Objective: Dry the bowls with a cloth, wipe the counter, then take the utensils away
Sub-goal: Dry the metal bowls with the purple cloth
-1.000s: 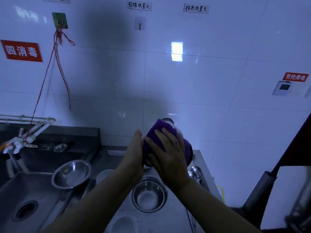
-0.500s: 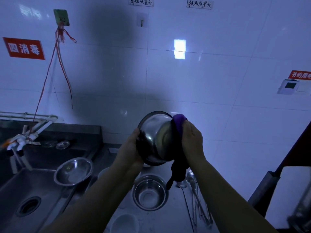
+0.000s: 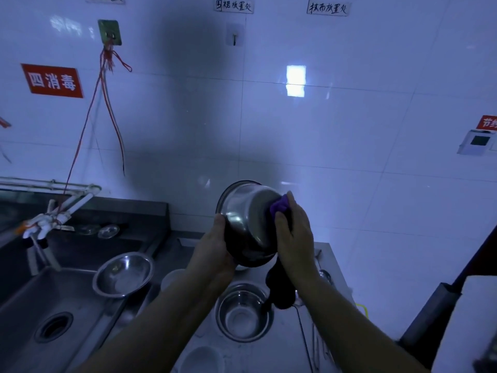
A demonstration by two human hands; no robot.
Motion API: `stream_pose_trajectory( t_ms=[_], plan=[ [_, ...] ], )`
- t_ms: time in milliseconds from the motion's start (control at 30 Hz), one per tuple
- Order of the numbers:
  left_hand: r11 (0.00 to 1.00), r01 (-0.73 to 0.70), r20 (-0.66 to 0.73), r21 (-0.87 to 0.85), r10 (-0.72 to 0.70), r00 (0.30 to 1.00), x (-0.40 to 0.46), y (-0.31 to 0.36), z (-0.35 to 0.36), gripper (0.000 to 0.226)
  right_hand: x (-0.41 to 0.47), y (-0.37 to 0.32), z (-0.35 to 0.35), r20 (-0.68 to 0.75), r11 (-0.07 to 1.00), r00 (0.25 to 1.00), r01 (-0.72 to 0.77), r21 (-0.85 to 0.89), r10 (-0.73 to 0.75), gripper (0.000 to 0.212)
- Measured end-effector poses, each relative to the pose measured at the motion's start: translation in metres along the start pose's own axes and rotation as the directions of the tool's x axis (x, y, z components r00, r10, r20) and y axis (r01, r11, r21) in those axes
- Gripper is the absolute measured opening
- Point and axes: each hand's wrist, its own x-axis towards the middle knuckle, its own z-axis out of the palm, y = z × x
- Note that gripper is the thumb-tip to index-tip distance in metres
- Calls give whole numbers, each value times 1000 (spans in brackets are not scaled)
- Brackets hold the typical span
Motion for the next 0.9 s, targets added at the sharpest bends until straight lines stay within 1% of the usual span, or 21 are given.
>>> stream_pose_trajectory(
  t_ms=[67,133,200,233,333,400,467,500,533,600,667,733,800,833,900],
  plan=[
    [998,-23,-2,60,23,1000,0,-1,-1,49,13,-3,-5,51,996,998,41,-74,-37,46],
    [998,-10,5,60,9,1000,0,-1,0,48,17,-10,-6,77,970,985,164,-181,-153,49],
    [999,36,17,31,-37,999,0,0,0,47,14,-14,-2,133,908,955,295,-299,-267,51],
    [997,75,23,7,-75,997,0,0,0,47,10,-16,1,164,873,934,356,-333,-318,51],
    [982,179,39,-65,-177,983,1,5,-1,48,-5,-17,9,239,788,867,497,-364,-437,50],
    [977,196,65,-86,-191,979,4,13,-2,51,-11,-11,8,279,706,806,593,-388,-523,50],
    [973,201,96,-110,-191,977,7,20,-2,52,-15,-1,3,283,623,743,666,-410,-607,51],
    [970,210,114,-126,-196,974,7,21,-1,53,-15,3,-1,265,619,733,674,-402,-626,51],
    [966,220,129,-139,-202,971,7,21,0,55,-14,5,-4,234,646,744,663,-377,-626,50],
    [959,232,143,-163,-210,967,7,17,2,57,-6,4,-8,154,755,808,587,-292,-569,44],
    [963,217,147,-160,-194,970,7,14,3,57,4,-4,-8,114,873,897,442,-205,-428,40],
    [969,196,142,-147,-175,974,7,11,2,57,16,-12,-7,135,934,950,302,-190,-280,37],
    [971,186,136,-153,-166,977,6,6,3,55,22,-17,-4,179,930,957,269,-251,-229,35],
    [969,188,143,-159,-166,976,4,4,3,55,22,-20,-1,206,915,949,292,-277,-241,36],
    [968,192,171,-163,-164,972,2,1,4,55,16,-27,4,278,867,908,392,-307,-313,39]
  ],
)
